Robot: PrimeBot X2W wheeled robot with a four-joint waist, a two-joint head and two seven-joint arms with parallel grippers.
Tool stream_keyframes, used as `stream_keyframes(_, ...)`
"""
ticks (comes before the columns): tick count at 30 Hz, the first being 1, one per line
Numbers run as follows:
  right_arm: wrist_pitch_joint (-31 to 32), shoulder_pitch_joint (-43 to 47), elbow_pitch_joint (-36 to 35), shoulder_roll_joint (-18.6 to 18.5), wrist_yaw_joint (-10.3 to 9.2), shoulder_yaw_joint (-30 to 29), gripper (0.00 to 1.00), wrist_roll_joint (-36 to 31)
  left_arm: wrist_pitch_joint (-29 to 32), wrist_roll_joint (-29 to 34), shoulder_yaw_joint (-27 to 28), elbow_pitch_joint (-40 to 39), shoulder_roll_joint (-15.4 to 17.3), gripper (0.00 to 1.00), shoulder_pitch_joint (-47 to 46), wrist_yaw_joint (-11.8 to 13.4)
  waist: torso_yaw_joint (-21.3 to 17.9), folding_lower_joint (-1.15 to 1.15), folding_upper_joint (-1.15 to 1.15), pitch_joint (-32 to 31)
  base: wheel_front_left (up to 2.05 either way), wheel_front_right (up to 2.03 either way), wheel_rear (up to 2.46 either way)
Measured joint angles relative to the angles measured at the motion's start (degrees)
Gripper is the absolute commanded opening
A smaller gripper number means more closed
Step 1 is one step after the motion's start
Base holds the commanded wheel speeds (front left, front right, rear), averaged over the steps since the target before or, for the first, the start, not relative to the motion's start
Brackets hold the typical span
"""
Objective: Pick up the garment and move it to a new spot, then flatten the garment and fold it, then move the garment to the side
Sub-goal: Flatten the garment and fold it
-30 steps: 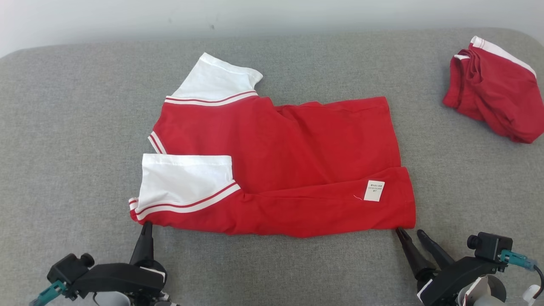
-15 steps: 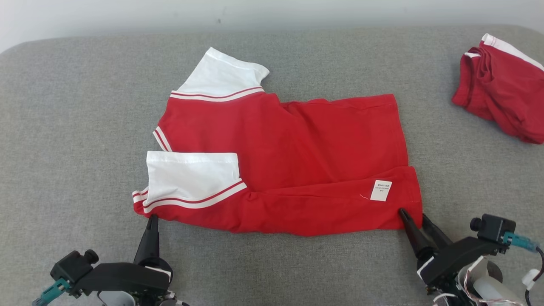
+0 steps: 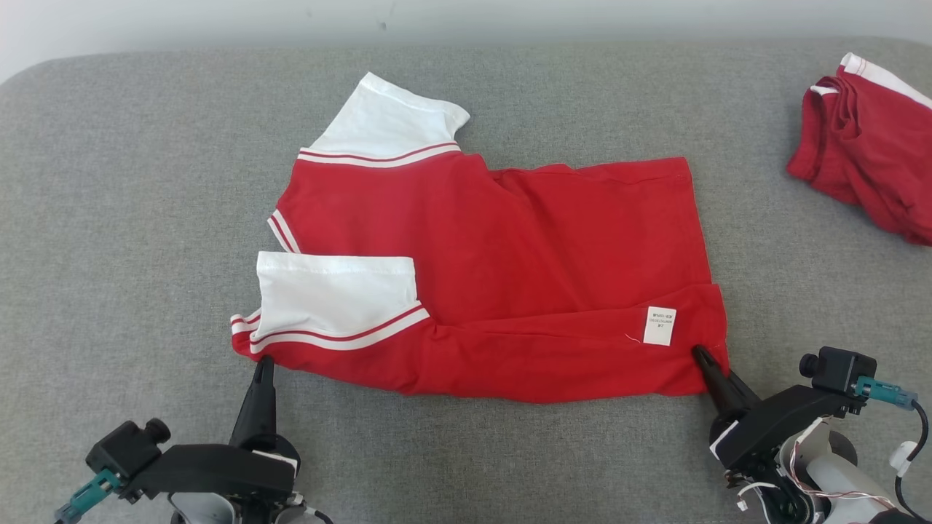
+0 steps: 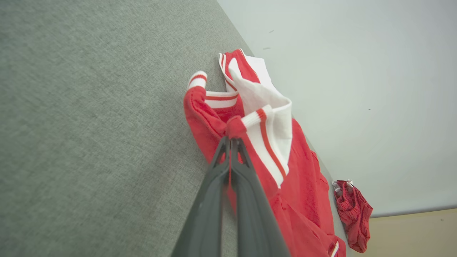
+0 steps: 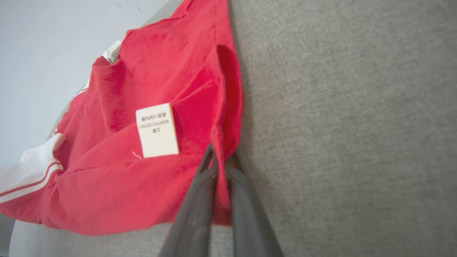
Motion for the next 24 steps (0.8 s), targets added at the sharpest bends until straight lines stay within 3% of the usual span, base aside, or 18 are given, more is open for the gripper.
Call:
stream_keyframes(6, -0.7, 0.1, -0.6, -1.0, 0.01, 0.2, 0.0, 0.0, -0.2, 1.8, -0.6, -1.9, 0.6, 0.0, 0.8, 0.1, -0.2, 0.0, 0.0, -0.1, 0.0, 0.0, 0.0)
stream_keyframes(24, -6.0, 7.7, -9.9, -9.5, 0.07, -0.7, 0.0, 0.4, -0.7, 2.7, -1.5, -11.6, 1.5, 0.0, 12.2, 0.8, -0.7, 0.0, 0.0, -1.4, 0.0, 0.0, 0.0)
